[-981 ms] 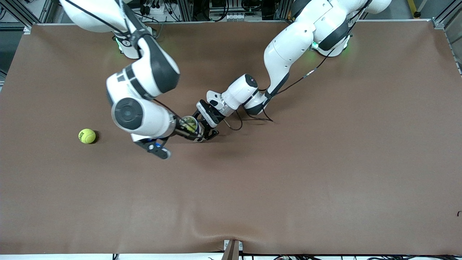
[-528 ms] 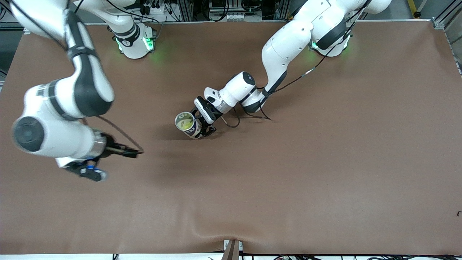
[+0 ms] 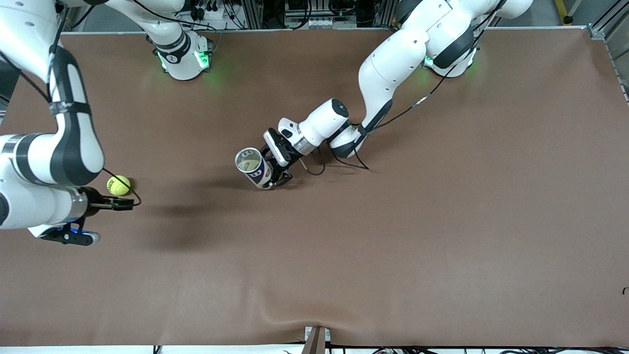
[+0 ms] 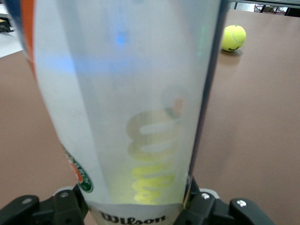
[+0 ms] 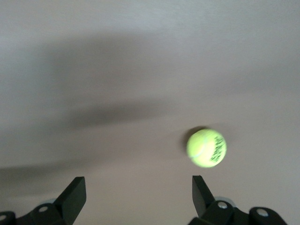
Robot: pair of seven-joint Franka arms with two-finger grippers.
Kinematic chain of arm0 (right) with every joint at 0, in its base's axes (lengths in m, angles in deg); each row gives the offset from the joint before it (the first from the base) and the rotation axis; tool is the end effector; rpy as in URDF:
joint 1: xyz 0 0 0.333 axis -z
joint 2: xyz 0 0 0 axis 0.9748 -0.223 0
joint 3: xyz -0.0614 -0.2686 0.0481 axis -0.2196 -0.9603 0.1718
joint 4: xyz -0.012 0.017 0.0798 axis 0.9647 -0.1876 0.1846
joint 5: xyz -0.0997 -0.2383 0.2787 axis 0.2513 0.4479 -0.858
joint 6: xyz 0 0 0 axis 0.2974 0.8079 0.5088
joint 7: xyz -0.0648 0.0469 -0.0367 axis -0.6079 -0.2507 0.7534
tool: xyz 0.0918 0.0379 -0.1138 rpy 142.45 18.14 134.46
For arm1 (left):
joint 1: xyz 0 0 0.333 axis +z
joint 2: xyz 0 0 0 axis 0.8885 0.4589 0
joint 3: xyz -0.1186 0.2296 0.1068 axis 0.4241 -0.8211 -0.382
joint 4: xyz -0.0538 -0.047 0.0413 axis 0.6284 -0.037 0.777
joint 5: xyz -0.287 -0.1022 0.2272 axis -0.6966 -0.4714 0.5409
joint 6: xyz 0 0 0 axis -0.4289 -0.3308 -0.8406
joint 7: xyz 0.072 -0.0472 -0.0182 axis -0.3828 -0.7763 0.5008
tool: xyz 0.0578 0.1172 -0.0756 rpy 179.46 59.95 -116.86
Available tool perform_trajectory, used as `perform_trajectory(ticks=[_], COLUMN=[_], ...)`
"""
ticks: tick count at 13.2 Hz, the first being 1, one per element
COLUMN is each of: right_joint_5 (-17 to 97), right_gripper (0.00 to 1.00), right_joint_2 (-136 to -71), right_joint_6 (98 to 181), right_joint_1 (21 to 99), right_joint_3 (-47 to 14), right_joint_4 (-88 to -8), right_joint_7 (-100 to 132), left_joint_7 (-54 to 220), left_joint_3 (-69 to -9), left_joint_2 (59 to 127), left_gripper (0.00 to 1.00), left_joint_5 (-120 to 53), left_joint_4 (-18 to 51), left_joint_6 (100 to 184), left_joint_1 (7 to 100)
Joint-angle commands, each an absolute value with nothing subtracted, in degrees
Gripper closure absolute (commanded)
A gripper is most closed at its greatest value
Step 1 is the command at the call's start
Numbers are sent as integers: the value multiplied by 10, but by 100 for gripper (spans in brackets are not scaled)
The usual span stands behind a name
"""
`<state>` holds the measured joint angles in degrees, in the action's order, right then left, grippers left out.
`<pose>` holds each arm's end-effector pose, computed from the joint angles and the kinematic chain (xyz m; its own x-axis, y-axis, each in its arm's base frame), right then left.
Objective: Insert tennis ball vertically with right arm
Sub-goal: 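Grasp the second tennis ball with the right gripper and lift it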
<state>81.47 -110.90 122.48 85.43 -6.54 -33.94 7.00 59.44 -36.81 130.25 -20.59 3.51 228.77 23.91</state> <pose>0.6211 -0.0597 0.2764 0.9481 -0.1249 -0.2924 -0.1131 -0.9919 0.0571 0.4224 -0.5943 0.1245 0.2780 -0.4560 0.8454 -0.8762 -0.4810 0.0287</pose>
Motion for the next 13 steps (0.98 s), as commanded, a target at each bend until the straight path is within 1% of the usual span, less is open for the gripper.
perform_trajectory(ticks=[1, 3, 6, 7, 13], right_joint_5=[831, 847, 851, 858, 877], right_gripper=[0, 0, 0, 0, 0], right_joint_2=[-1084, -1084, -1083, -1083, -1077], right_joint_6=[1272, 1328, 1412, 1422, 1422], right_joint_1=[893, 921, 931, 938, 950], right_joint_3=[-53, -52, -53, -53, -53], right_joint_4=[-413, -462, -537, -552, -572], right_joint_7=[113, 119, 120, 131, 139], left_joint_7=[593, 593, 593, 593, 593], left_joint_3=[-369, -369, -369, -369, -369], left_joint_2=[1300, 1301, 1302, 1302, 1303], left_gripper=[24, 23, 23, 23, 23], left_joint_5=[-194, -194, -195, -195, -195], left_joint_4=[31, 31, 30, 30, 30], left_joint_6=[2292, 2292, 2292, 2292, 2292], left_joint_1=[240, 240, 241, 241, 240])
